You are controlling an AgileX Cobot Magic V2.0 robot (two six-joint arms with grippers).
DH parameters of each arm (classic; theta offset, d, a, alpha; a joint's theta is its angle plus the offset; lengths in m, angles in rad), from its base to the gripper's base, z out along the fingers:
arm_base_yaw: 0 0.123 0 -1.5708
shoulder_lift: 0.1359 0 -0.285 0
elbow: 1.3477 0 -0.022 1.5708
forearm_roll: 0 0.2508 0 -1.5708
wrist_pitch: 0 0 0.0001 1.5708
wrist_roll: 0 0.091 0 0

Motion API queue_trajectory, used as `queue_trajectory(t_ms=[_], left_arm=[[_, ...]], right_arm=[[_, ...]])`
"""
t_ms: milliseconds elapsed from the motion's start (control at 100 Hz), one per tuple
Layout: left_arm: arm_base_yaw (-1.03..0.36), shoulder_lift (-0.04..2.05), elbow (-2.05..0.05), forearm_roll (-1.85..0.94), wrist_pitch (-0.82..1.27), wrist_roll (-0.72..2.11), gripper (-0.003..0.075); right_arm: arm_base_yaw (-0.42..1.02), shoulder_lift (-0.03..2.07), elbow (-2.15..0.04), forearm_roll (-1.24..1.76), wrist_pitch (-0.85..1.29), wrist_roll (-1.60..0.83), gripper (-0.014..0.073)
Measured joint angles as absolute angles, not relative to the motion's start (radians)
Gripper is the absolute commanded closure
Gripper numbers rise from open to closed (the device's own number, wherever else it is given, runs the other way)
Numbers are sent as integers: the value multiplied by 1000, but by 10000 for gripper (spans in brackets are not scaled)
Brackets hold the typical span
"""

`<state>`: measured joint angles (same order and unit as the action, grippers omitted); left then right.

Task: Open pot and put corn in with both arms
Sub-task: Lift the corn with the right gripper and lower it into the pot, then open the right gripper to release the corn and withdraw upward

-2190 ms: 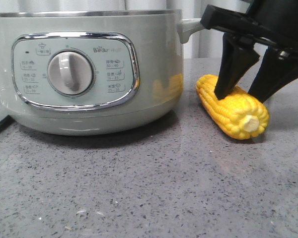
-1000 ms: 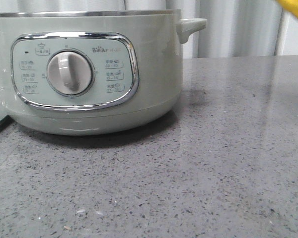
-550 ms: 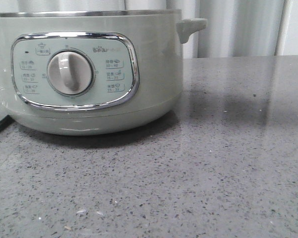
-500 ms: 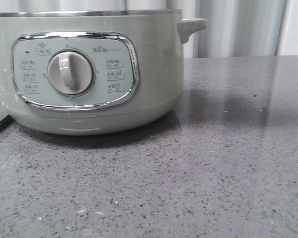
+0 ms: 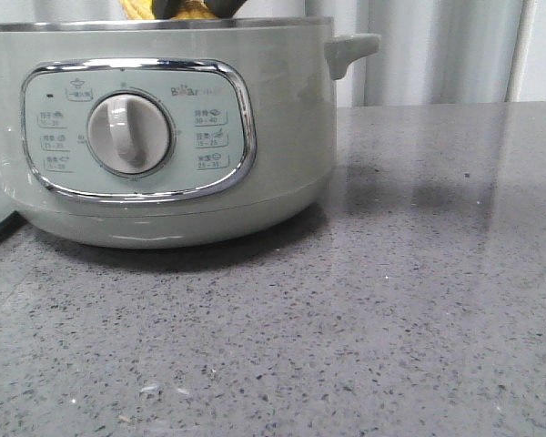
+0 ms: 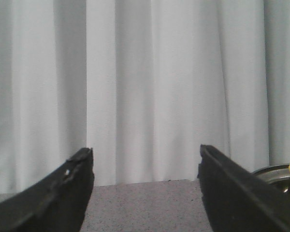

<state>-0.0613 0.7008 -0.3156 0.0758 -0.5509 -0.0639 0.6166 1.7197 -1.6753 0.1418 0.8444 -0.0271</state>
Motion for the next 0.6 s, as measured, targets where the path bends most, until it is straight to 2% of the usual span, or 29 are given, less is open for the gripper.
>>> queue_trajectory(t_ms=[50,280,390,460,600], left_arm=[[-61,701,-316,76,-551,-66,300],[-61,701,-316,96,-553,-73,302],[-68,693,-316,116,-553,-73,352],[-79,673,-316,118,-553,-74,427],[-119,593,-316,146,-539,-75,607]], right_arm=[[617,1720,-1675,140,838,-27,243],[617,1720,-1675,140,822,-29,243],[617,1720,-1675,140,824,-29,270],[617,1715,-1675,137,844,-29,369],[617,1669,-1675,103,900,-29,648]])
